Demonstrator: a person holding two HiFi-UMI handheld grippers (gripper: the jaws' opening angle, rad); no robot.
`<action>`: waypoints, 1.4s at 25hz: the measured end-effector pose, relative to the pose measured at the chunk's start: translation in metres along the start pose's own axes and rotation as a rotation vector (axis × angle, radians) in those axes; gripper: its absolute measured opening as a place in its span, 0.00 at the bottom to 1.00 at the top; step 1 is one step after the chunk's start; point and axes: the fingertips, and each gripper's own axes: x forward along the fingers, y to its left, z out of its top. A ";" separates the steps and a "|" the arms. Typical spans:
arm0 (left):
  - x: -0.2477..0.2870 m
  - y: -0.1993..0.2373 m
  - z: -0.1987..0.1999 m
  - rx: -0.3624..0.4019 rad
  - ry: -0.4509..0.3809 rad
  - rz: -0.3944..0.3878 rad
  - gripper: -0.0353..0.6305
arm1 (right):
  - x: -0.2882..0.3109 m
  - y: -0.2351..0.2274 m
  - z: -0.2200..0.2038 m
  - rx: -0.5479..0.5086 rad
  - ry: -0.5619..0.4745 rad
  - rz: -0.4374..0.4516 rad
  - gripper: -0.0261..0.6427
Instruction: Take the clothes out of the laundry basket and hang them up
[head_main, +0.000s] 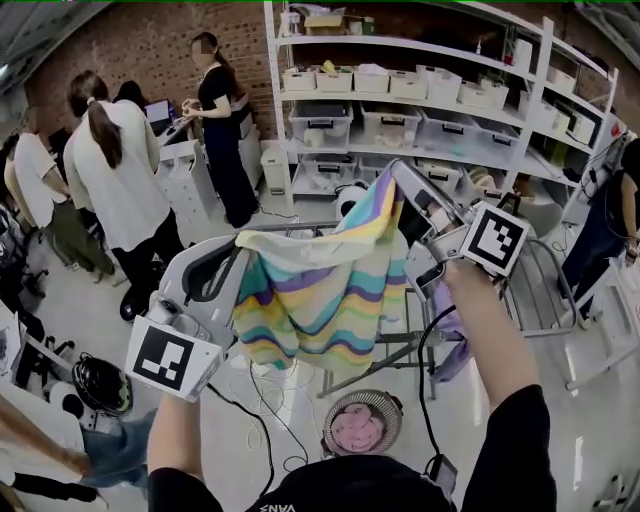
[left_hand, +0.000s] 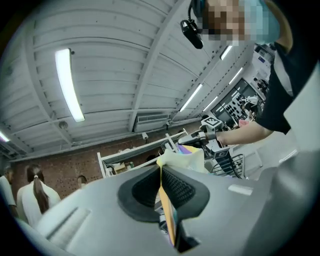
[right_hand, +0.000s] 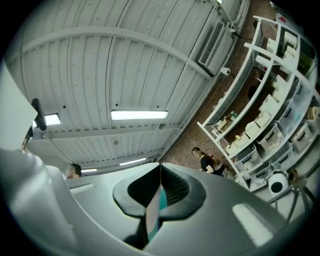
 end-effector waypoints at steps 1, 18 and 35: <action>0.001 0.010 0.000 0.005 0.005 0.016 0.07 | 0.009 -0.005 0.003 -0.005 0.001 -0.003 0.06; 0.088 0.093 0.065 0.198 0.095 0.279 0.07 | 0.185 -0.104 0.067 0.131 0.067 0.138 0.06; 0.157 -0.008 -0.047 0.115 0.306 0.332 0.07 | 0.185 -0.235 -0.022 0.322 0.209 0.121 0.06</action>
